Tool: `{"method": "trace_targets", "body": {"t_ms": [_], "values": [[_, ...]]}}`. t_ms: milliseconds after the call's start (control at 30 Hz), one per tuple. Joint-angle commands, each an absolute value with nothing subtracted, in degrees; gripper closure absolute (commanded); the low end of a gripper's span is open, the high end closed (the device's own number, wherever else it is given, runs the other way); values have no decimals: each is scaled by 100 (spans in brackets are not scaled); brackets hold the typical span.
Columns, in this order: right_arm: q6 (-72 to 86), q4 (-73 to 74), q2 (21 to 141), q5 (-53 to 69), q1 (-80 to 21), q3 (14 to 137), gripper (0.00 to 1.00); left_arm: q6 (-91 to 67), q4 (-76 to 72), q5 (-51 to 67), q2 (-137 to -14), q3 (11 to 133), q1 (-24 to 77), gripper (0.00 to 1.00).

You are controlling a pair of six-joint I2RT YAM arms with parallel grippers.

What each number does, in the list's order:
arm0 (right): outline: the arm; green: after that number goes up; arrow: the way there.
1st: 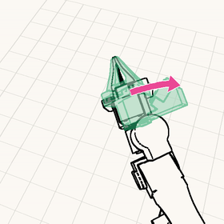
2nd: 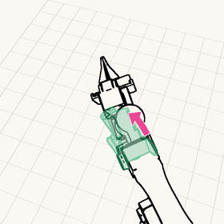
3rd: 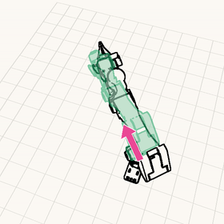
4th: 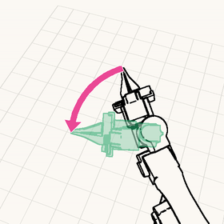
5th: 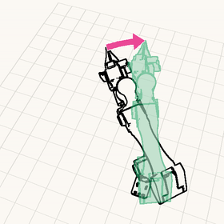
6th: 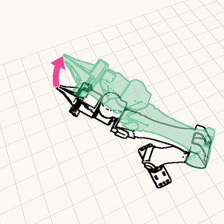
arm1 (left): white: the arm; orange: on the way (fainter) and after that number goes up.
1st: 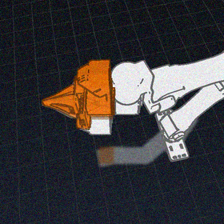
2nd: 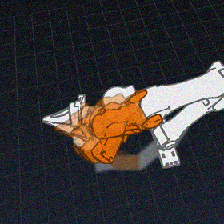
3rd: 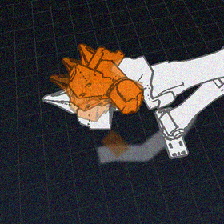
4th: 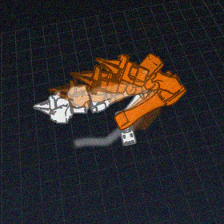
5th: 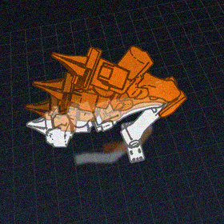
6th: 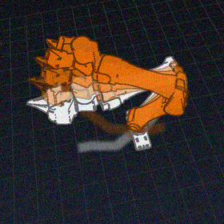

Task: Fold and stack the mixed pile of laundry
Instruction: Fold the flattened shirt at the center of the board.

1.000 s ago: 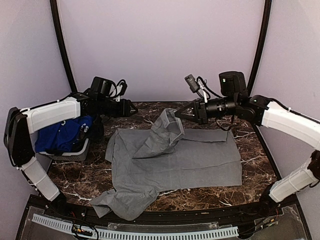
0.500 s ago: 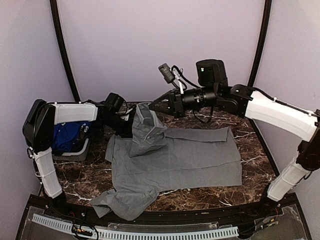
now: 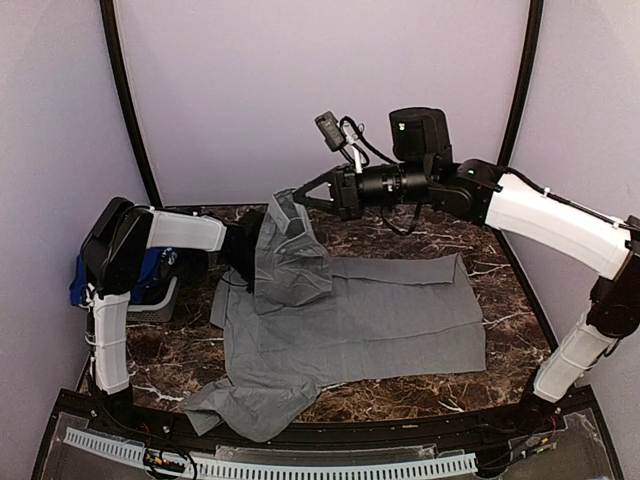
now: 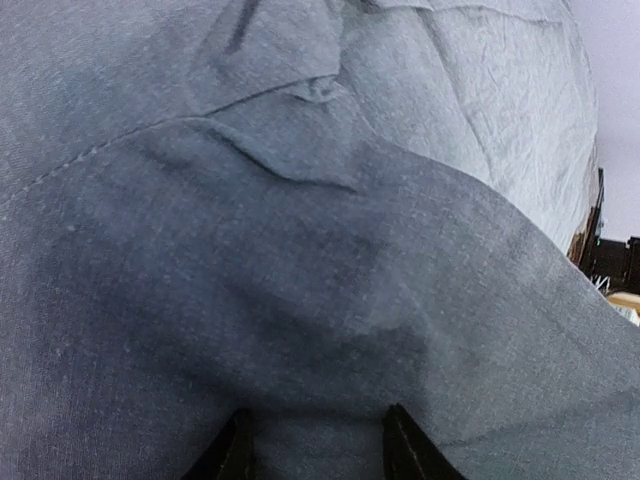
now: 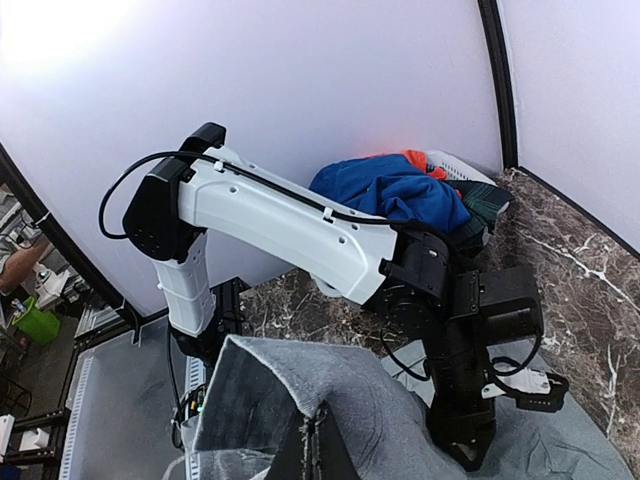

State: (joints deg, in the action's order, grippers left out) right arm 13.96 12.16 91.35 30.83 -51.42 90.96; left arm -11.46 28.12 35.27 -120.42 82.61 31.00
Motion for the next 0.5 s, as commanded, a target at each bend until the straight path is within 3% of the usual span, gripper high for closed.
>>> {"method": "trace_targets", "body": {"t_ms": [0, 300, 467], "values": [[1478, 1116, 9215, 2762, -4957, 9229, 100, -749, 3437, 3500, -12010, 8335, 3138, 52], [1794, 682, 8952, 2765, -4065, 8077, 100, -1356, 3007, 2939, -10877, 8143, 2558, 31], [1883, 369, 8912, 2880, -3496, 7403, 100, -1624, 2675, 2710, -10168, 8111, 2258, 25]]}}
